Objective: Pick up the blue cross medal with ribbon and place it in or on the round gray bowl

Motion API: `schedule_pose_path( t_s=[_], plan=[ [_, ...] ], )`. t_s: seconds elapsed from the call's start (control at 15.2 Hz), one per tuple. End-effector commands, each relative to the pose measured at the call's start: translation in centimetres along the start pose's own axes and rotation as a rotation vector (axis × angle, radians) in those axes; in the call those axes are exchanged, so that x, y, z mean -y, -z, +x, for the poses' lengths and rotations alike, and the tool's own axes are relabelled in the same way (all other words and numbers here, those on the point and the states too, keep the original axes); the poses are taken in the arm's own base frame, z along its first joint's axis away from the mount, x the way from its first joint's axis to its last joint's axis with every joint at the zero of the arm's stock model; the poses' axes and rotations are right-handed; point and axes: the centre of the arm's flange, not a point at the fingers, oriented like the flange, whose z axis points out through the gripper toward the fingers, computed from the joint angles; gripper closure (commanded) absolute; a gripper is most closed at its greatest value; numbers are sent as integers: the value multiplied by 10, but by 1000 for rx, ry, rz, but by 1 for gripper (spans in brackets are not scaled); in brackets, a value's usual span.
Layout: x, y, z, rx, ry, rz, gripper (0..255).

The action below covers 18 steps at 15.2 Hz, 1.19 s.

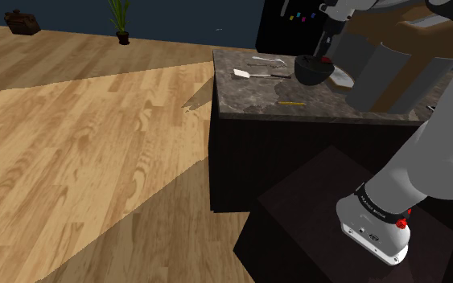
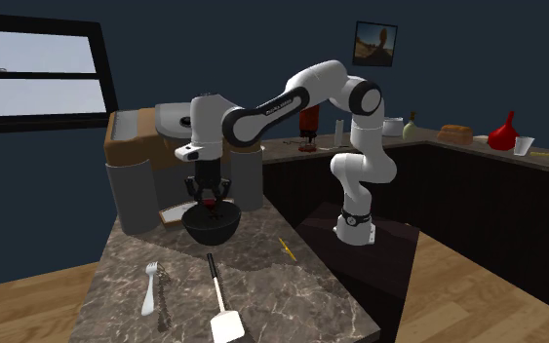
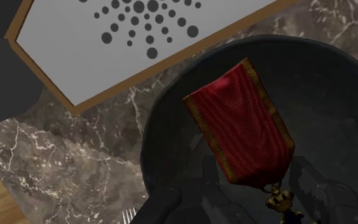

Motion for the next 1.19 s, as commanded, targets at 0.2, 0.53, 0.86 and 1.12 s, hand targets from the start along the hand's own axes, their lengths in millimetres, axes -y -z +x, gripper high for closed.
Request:
schedule_pose_path(
  t_s=[0.2, 0.53, 0.86, 1.12],
  plan=[
    [0, -2, 0, 0, 0, -1, 255],
    [0, -2, 0, 0, 0, -1, 0],
    [0, 11, 0, 0, 0, -1, 0],
    [0, 48, 0, 0, 0, -1, 0]
  ],
)
